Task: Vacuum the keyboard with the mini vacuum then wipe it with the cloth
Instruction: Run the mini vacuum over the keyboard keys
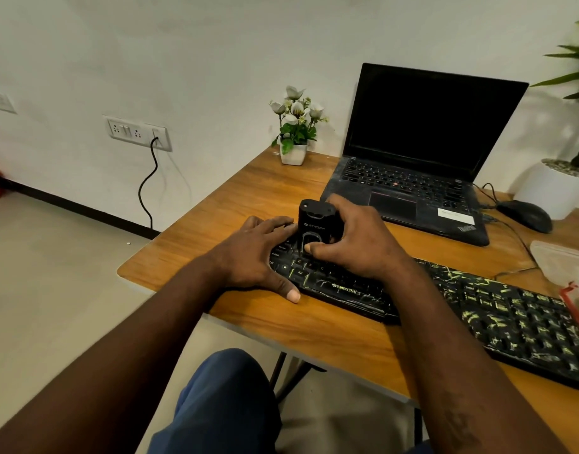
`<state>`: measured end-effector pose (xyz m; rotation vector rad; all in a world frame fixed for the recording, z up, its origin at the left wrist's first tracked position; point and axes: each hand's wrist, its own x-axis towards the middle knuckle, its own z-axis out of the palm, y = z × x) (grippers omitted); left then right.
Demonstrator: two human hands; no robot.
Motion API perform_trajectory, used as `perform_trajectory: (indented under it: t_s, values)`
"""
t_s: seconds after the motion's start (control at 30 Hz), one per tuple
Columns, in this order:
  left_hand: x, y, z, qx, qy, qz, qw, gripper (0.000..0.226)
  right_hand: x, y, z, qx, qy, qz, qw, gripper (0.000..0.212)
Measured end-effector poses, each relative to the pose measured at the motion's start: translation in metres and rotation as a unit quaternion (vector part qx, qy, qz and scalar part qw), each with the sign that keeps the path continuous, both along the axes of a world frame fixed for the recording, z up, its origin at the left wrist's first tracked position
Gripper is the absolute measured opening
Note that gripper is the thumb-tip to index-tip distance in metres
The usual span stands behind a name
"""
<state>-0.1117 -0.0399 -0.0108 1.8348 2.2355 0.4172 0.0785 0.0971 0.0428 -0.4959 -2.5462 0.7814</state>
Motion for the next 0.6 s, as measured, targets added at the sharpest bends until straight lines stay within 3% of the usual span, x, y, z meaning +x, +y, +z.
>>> perform_trajectory:
  t_s: [0.17,0.33,0.47,0.6]
  values:
    - [0.001,0.003,0.002,0.017,-0.019,0.000,1.000,0.128,0.001,-0.005,0.003,-0.057,-0.021,0.069,0.996,0.045]
    - [0.003,0.002,0.005,0.010,-0.008,0.000,1.000,0.140,0.007,0.009,0.003,-0.017,0.005,-0.016,1.000,0.050]
    - [0.003,0.001,0.004,0.020,-0.012,0.003,1.000,0.139,0.009,0.008,0.002,-0.100,-0.017,0.047,0.994,0.058]
    - [0.004,0.001,0.004,0.026,-0.012,0.001,1.000,0.136,0.002,0.003,0.001,-0.044,-0.001,0.008,0.999,0.064]
